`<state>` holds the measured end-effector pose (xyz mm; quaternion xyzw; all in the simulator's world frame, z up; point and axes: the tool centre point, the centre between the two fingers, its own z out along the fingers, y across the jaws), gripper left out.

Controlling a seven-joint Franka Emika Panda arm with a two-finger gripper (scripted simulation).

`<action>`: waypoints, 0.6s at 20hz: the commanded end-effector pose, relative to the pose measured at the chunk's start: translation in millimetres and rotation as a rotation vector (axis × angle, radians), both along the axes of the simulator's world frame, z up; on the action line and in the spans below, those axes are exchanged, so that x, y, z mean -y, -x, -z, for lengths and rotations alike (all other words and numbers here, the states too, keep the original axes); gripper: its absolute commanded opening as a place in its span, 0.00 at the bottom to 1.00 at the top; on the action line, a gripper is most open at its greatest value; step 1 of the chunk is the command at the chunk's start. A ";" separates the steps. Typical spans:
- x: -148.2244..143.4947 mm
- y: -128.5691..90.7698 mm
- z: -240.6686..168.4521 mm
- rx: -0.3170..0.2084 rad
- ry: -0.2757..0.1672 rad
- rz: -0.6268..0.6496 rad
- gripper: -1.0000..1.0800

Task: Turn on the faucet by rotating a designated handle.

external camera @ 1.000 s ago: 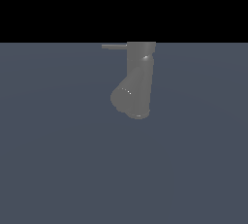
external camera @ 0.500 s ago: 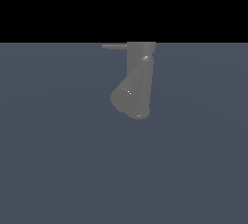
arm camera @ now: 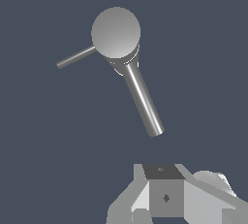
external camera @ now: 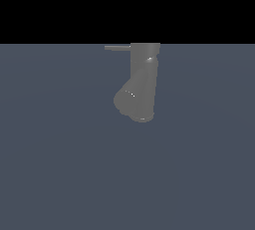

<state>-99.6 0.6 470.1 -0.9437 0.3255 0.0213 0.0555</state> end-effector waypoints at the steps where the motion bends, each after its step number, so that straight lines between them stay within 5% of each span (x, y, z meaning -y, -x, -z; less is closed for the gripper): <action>1: -1.4 -15.1 5.8 -0.009 -0.001 0.066 0.00; 12: -9.0 -78.6 38.9 -0.045 0.007 0.348 0.00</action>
